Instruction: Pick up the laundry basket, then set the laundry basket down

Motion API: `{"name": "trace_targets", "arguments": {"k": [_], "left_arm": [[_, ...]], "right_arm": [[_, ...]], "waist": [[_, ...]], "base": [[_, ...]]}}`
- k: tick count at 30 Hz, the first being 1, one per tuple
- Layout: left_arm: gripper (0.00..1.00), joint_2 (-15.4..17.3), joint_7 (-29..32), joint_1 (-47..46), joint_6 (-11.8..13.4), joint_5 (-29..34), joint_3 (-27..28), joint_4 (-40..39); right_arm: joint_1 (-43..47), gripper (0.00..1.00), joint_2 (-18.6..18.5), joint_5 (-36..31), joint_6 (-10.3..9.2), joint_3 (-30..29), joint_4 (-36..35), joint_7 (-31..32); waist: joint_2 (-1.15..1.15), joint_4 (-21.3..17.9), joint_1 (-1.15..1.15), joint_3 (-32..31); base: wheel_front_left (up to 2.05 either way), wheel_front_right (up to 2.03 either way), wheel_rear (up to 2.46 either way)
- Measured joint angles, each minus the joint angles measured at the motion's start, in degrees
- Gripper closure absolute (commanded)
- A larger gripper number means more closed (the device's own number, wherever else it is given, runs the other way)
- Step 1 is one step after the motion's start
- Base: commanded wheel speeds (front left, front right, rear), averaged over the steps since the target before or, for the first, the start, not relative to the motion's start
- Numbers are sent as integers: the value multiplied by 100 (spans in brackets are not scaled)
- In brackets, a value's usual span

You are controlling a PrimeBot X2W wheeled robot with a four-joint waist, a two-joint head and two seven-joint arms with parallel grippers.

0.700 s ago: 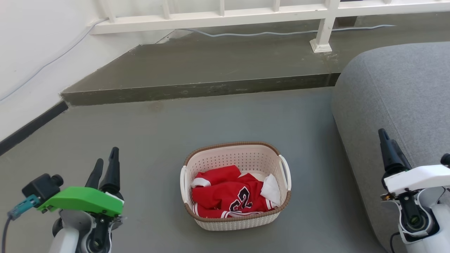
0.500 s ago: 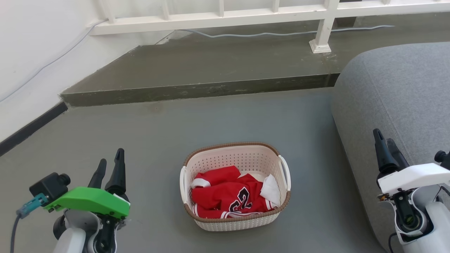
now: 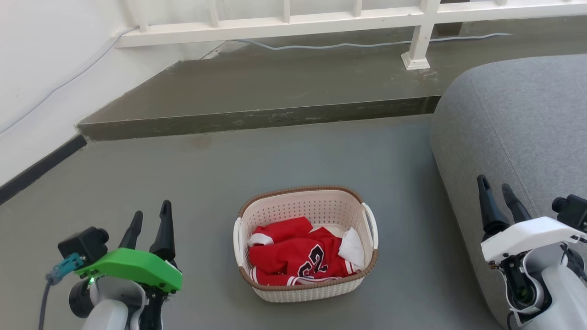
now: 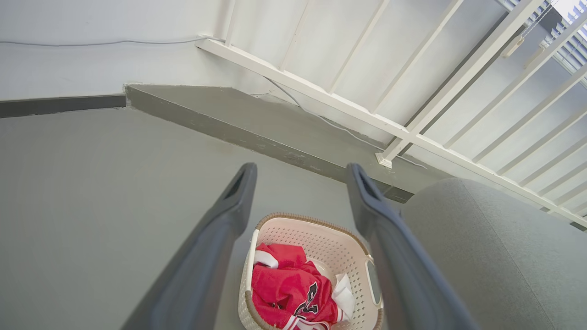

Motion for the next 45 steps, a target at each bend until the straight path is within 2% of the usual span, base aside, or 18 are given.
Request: {"name": "trace_targets", "arguments": {"k": [38, 45], "left_arm": [[0, -49, -702, 1, 437, 2403, -369, 246], [0, -109, -751, 1, 458, 2505, -382, 301]], "right_arm": [[-116, 0, -174, -2272, -249, 443, 282, -697], [-116, 0, -180, -2472, -248, 478, 304, -748]], "waist": [[0, -82, 0, 9], [0, -88, 0, 2]], "base": [[0, 0, 0], [0, 0, 0]]}}
